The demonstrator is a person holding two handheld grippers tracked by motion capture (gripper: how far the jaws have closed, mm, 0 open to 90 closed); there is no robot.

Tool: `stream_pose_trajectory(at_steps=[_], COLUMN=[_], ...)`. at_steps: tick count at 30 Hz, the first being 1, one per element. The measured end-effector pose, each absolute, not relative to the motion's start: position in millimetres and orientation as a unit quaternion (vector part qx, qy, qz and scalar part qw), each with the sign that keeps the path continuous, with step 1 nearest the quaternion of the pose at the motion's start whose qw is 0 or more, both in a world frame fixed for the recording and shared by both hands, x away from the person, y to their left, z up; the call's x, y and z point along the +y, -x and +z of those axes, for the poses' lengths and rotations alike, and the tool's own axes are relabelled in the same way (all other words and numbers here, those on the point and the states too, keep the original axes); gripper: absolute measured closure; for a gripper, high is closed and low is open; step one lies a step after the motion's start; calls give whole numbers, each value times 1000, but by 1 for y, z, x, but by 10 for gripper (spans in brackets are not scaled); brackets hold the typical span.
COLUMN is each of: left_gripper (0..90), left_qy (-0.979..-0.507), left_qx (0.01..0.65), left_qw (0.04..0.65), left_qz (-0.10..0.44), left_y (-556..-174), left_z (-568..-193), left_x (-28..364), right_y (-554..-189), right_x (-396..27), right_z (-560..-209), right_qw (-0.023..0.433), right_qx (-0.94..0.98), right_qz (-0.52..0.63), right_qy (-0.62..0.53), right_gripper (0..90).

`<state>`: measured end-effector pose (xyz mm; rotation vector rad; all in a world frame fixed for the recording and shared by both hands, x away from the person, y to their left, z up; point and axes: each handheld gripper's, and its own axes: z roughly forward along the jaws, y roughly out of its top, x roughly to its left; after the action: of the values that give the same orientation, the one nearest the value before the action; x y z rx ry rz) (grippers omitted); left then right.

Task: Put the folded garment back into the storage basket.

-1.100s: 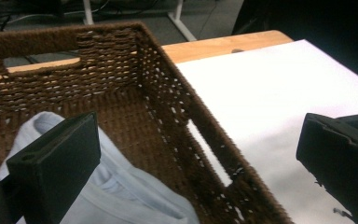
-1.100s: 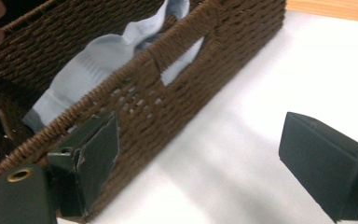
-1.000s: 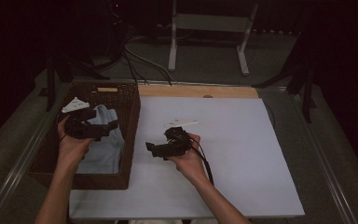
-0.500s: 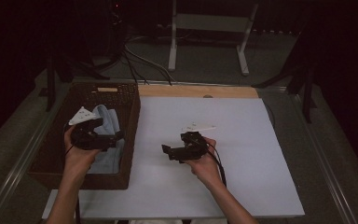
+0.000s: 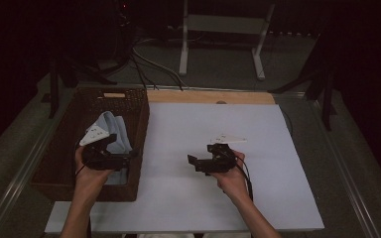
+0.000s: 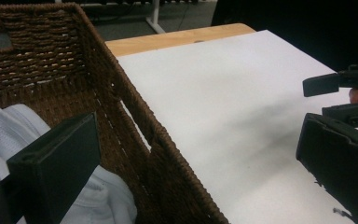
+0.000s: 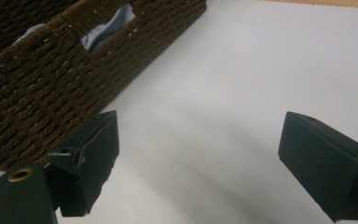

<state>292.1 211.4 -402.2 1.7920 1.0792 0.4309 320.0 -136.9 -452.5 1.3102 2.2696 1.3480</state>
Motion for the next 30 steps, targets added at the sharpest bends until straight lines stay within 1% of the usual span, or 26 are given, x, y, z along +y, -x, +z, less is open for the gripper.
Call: stream_pose_trajectory(at_steps=[9,19,25,30], left_gripper=[14,14,14,14], left_qy=[-738,-741,-739,-739], left_qx=[441,435,434,432], left_qw=[479,476,480,482], left_qz=[175,187,186,188], left_y=[-282,-274,-273,-271], left_z=[-405,-410,-411,-412], left_x=[212,210,211,211], right_y=[-313,-303,-295,-285], right_x=[-157,-184,-198,-208], right_z=[-459,-462,-461,-460], right_qw=[103,137,147,174], right_qx=[760,753,744,746], right_qz=[457,456,469,470], right_qy=[-450,-454,-453,-439], right_gripper=[124,122,119,117])
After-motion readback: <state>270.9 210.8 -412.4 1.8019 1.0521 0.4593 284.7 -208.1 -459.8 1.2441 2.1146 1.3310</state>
